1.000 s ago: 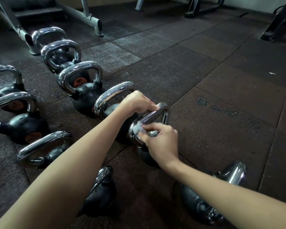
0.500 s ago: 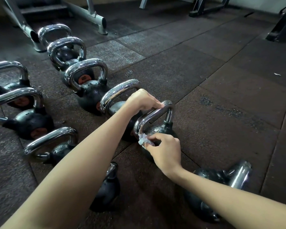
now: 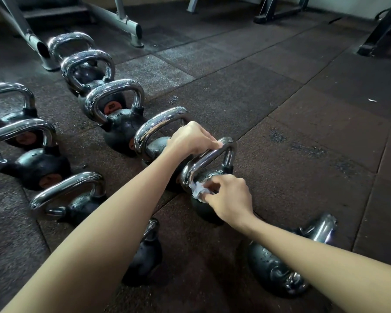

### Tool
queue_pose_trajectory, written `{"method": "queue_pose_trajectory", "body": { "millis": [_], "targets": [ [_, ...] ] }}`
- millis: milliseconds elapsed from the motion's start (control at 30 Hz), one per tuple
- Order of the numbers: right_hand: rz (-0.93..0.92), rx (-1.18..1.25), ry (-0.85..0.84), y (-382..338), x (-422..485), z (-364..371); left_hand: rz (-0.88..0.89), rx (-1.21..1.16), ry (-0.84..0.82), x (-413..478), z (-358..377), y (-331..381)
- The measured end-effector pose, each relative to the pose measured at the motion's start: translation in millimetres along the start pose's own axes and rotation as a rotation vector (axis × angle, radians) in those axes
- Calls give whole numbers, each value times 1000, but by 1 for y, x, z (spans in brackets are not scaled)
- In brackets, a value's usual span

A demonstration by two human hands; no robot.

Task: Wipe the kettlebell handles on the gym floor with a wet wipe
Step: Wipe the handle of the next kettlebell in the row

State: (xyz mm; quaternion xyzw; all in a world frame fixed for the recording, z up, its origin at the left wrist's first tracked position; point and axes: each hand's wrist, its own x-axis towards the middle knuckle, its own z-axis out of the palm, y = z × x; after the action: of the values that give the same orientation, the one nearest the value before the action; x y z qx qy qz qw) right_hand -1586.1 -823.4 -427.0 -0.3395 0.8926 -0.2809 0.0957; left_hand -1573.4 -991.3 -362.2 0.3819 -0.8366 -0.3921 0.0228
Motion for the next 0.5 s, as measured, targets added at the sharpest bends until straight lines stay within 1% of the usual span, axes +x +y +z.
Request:
{"method": "queue_pose_trajectory", "body": {
  "millis": [100, 200, 233, 300, 367, 400, 467, 500],
  "targets": [
    [222, 234, 53, 23, 8, -16, 40, 140, 64, -18, 13, 15],
    [390, 488, 151, 45, 17, -42, 168, 313, 154, -40, 44, 34],
    [436, 542, 195, 53, 20, -52, 212, 361, 167, -47, 56, 41],
    [515, 560, 283, 69, 22, -69, 270, 434, 221, -55, 71, 48],
    [556, 579, 344, 79, 19, -83, 265, 448, 268, -55, 68, 44],
    [558, 610, 341, 81, 17, -88, 246, 416, 267, -53, 63, 39],
    [516, 691, 271, 76, 14, -97, 221, 334, 202, -52, 49, 31],
    [489, 731, 217, 70, 13, -101, 252, 301, 157, -53, 45, 29]
  ]
}}
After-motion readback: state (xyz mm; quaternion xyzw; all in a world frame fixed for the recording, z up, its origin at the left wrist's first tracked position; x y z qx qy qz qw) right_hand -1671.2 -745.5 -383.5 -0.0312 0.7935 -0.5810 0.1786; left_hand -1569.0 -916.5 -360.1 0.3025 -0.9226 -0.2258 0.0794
